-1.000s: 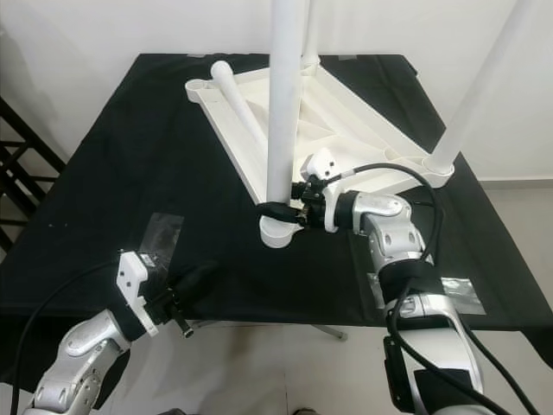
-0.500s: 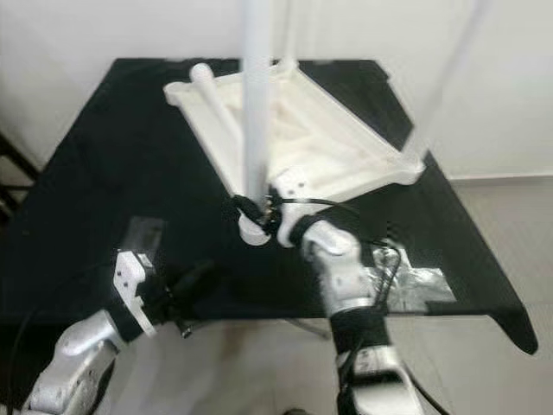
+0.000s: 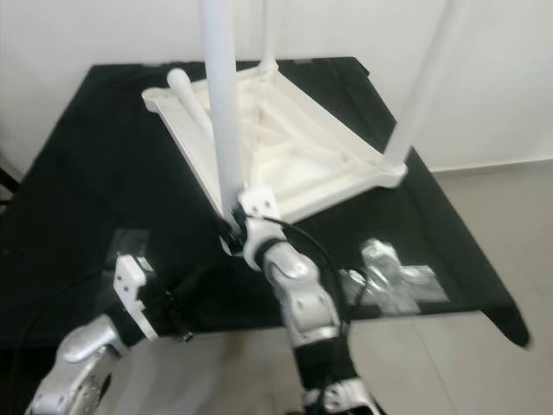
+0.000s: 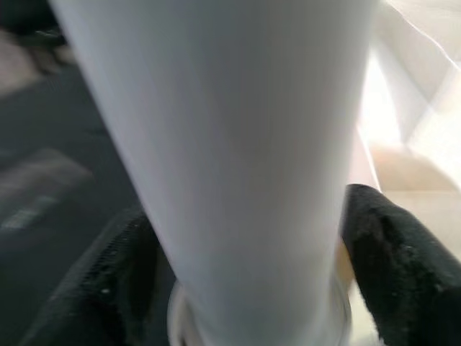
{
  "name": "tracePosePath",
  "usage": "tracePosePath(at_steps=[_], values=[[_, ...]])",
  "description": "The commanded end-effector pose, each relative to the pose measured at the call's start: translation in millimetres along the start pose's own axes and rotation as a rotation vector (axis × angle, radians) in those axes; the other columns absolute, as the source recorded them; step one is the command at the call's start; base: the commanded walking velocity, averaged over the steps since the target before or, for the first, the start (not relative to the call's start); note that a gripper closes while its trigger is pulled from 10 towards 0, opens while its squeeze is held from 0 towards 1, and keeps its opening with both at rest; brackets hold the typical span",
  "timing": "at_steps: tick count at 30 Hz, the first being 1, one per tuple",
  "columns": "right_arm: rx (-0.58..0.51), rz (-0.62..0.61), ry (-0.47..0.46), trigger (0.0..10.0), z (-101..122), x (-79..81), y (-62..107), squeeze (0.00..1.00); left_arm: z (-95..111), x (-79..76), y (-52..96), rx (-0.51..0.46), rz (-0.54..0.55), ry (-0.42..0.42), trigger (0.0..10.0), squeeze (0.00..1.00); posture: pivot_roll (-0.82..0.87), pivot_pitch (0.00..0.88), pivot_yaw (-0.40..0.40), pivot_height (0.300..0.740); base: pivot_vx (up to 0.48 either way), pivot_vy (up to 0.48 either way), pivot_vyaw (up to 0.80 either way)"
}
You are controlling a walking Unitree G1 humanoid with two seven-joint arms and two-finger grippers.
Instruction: Building children table
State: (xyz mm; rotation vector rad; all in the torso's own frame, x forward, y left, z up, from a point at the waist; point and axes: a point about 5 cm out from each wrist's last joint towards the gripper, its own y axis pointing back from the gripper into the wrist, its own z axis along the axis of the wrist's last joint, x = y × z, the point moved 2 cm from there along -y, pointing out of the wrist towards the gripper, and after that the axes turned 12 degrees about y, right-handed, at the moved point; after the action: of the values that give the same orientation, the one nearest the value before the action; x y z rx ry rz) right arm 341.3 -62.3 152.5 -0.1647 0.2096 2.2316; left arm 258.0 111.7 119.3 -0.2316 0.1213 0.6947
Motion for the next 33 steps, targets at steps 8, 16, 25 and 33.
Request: tracePosePath(at_steps=[8,16,25,33], values=[[-0.14,0.359,0.131,10.0,27.4,-9.4,10.2,0.0,-6.0,0.4,0.7,0.015,0.006,0.013,10.0,0.0,0.05,0.124,-0.01,0.74,0.0,0.0,0.0],[-0.119,0.563,0.162,0.0,28.8,-35.2,12.5,0.0,-5.9,1.2,0.8,0.018,0.006,0.013,10.0,0.0,0.06,0.122,-0.003,0.74,0.0,0.0,0.0],[-0.114,0.54,0.151,0.0,20.9,-42.7,16.8,0.0,-5.6,0.9,0.8,0.016,0.008,0.01,10.0,0.0,0.06,0.127,-0.005,0.74,0.0,0.0,0.0],[-0.015,0.375,0.125,0.0,-10.8,-41.5,40.2,0.0,-4.4,1.3,2.2,0.015,0.004,0.014,10.0,0.0,0.05,0.138,-0.002,0.74,0.0,0.0,0.0]])
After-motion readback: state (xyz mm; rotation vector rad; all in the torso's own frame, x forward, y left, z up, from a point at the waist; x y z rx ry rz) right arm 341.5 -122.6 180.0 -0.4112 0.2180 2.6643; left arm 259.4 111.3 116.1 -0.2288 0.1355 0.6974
